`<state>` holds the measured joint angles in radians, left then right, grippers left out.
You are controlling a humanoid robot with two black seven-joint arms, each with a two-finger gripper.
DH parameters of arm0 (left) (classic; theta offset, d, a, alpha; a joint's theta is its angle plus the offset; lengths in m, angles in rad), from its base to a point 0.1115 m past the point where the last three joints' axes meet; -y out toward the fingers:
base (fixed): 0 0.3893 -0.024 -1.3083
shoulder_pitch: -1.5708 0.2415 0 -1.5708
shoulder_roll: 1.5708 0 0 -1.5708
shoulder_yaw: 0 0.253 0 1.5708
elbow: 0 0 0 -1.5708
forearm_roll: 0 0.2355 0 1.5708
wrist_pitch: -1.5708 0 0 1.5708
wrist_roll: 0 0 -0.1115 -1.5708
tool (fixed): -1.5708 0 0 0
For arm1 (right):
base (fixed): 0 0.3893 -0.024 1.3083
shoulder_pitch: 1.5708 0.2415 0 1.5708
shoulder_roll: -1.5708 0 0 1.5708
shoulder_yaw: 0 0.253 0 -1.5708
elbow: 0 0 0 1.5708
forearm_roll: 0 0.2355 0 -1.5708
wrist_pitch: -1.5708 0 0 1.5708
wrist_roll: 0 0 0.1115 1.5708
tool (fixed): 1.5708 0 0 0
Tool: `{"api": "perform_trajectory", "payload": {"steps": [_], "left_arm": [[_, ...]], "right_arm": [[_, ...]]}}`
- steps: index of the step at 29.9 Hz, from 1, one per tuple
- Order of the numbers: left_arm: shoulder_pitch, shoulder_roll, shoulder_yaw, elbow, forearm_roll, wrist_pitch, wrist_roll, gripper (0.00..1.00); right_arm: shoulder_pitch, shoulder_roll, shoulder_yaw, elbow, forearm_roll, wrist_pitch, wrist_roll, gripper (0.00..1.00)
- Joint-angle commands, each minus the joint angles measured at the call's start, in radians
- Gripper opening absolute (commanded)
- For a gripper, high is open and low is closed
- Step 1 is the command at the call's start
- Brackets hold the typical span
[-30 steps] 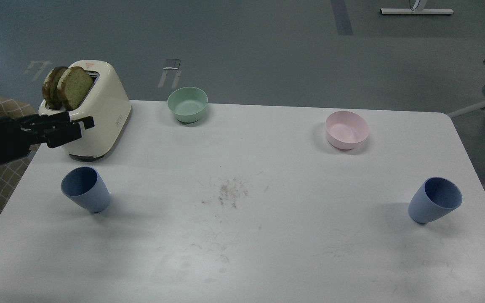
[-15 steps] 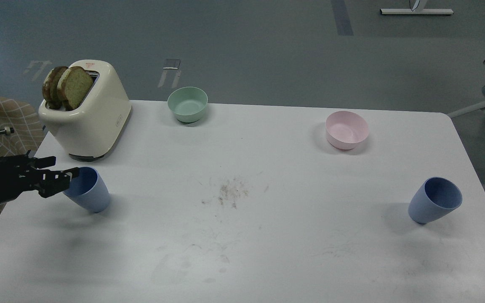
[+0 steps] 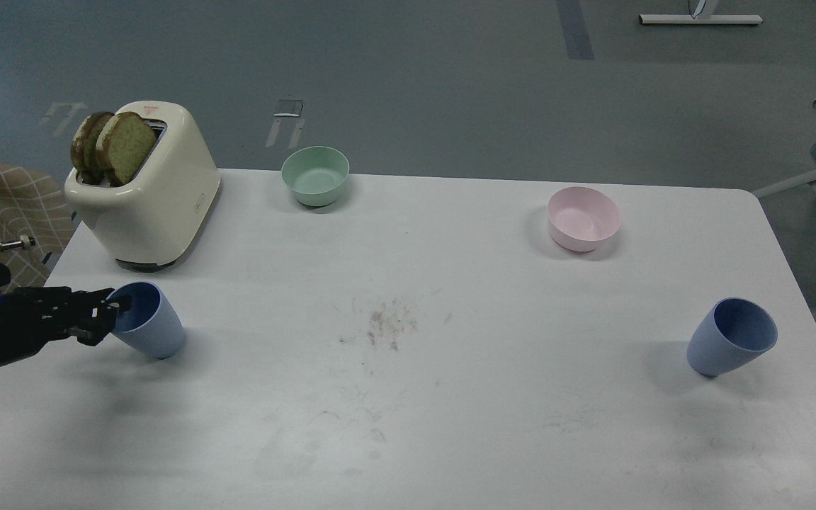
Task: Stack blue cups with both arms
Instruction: 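Grasp the blue cup nearest the left gripper from its side, then carry the blue cup with the left gripper to the table center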
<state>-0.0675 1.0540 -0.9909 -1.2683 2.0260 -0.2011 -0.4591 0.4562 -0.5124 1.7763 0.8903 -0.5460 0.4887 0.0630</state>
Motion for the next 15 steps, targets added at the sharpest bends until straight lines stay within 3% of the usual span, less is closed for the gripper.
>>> {"api": "perform_trajectory", "payload": {"steps": [1,5,9,11,15], "left_arm": [[-0.003,0.001,-0.003,-0.01,0.0,0.0,-0.001,0.0],[-0.015,0.01,-0.005,-0.029,0.0,0.002,-0.001,0.0],[-0.111,0.033,-0.002,-0.08,0.003,-0.011,0.0,0.0],[-0.172,0.05,0.011,-0.112,0.008,-0.038,0.004,0.0],[-0.328,0.003,0.056,-0.204,0.011,-0.17,0.014,0.0]], "right_arm": [[-0.005,0.0,0.0,-0.001,0.0,0.0,0.0,1.0],[-0.007,0.0,0.0,-0.002,0.0,0.0,0.0,1.0],[-0.005,0.0,0.002,-0.002,0.0,0.0,0.0,1.0],[-0.005,0.002,0.002,0.001,0.0,0.0,0.0,1.0],[-0.017,0.0,0.003,0.002,0.0,0.0,0.001,1.0]]}}
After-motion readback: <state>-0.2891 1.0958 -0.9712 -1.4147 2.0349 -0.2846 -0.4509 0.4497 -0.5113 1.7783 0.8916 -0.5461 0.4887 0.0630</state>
